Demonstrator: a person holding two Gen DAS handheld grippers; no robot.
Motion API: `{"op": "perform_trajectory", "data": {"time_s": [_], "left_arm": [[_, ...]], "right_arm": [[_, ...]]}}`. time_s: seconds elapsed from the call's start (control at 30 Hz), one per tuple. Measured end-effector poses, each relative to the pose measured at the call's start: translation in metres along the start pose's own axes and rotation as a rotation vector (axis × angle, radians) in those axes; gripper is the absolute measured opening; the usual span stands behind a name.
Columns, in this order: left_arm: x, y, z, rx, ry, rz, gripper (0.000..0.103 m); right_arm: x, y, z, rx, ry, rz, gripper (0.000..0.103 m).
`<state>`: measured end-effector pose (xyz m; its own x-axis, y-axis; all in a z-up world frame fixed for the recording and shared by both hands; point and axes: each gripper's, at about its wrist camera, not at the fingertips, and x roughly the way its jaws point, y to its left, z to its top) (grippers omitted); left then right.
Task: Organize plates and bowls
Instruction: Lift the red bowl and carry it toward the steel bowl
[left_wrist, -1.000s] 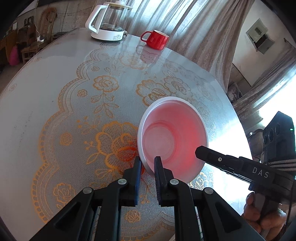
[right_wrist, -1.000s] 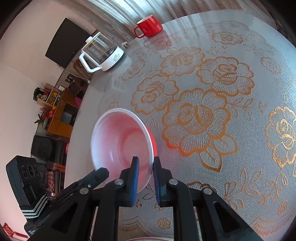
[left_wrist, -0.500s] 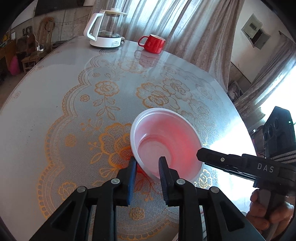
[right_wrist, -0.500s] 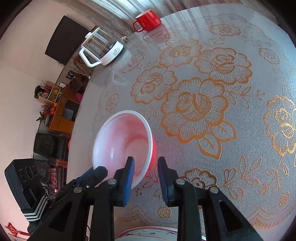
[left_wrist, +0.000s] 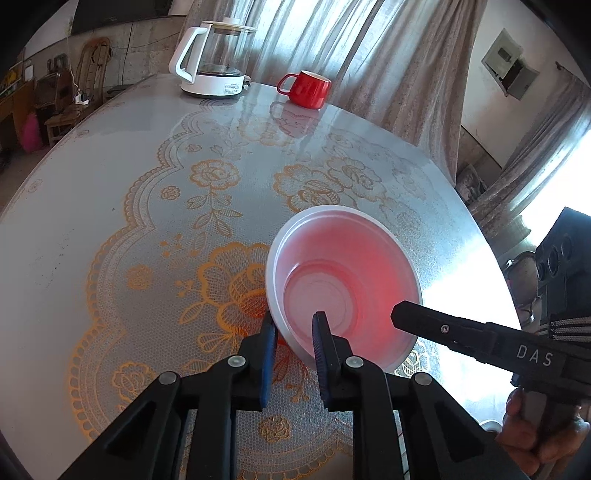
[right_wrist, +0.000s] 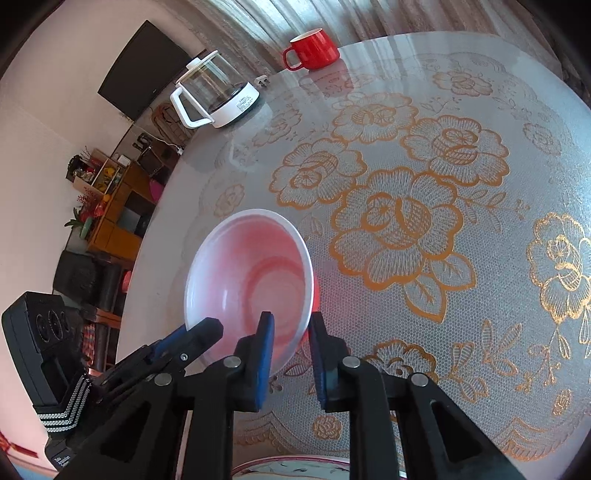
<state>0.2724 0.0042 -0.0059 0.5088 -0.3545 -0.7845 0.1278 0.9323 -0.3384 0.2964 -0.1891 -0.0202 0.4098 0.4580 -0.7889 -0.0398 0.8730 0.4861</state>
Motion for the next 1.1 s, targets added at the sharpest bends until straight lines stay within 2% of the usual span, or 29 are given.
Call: {"op": "perform_trajectory", "data": {"time_s": [0.27,0.47,0.6,0.77,0.87,0.93,1.1], "left_arm": [[-0.015,-0.004,-0.017,0.027,-0.026,0.042,0.019],[-0.023,-0.001,-0.036,0.038,-0.025,0.051,0.019],[-0.025,-0.001,-0.040,0.049,-0.031,0.071,0.019],[-0.030,0.009,-0.037,0.011,-0.054,0.036,0.020],[-0.034,0.015,-0.035,-0.003,-0.076,0.030,0.028],[-0.036,0.021,-0.032,-0.013,-0.089,0.022,0.028],[-0.028,0.027,-0.025,-0.034,-0.076,0.025,0.028]], "right_arm": [[0.004,-0.006,-0.010,0.058,0.033,0.070,0.019],[0.001,-0.003,-0.019,0.055,0.049,0.107,0.019],[0.005,0.003,-0.023,0.041,0.056,0.082,0.018],[0.010,0.006,-0.021,0.042,0.054,0.071,0.018],[0.009,0.004,-0.019,0.051,0.044,0.062,0.021],[0.007,0.002,-0.017,0.053,0.040,0.056,0.025],[0.003,0.004,-0.016,0.045,0.018,0.039,0.028]]}}
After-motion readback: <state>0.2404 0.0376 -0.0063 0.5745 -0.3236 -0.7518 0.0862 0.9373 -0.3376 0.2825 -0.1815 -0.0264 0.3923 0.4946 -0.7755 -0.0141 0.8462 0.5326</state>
